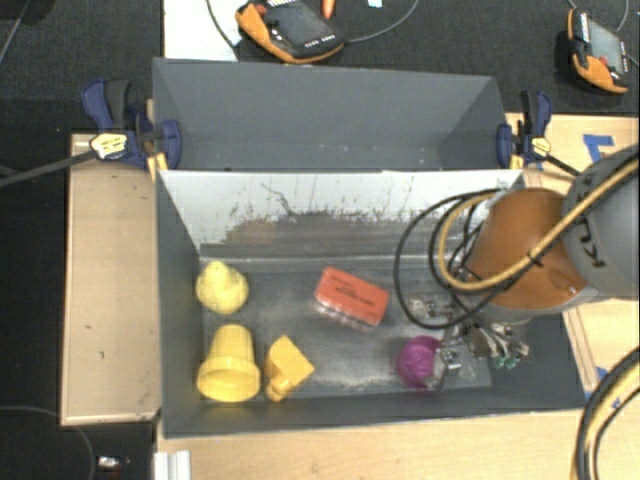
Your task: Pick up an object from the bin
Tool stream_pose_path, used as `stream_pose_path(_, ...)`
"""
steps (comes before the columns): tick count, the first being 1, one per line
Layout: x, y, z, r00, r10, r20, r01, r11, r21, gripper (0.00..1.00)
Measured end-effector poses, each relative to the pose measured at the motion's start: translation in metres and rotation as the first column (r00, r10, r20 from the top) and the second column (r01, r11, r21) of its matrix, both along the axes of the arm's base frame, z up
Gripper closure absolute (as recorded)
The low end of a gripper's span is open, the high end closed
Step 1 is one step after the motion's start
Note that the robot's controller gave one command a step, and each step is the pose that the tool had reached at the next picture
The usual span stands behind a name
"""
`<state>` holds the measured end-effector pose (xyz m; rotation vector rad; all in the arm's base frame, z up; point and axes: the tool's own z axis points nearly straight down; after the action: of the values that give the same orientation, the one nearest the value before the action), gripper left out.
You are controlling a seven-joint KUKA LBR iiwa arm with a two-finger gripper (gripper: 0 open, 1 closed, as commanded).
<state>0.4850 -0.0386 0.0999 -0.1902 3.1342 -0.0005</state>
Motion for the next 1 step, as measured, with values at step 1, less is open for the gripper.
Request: stream_pose_path(1, -0.0048, 0.0155, -0.0282, 0.999, 0.042, 0.023, -0.042, 0.999, -0.005, 0.0)
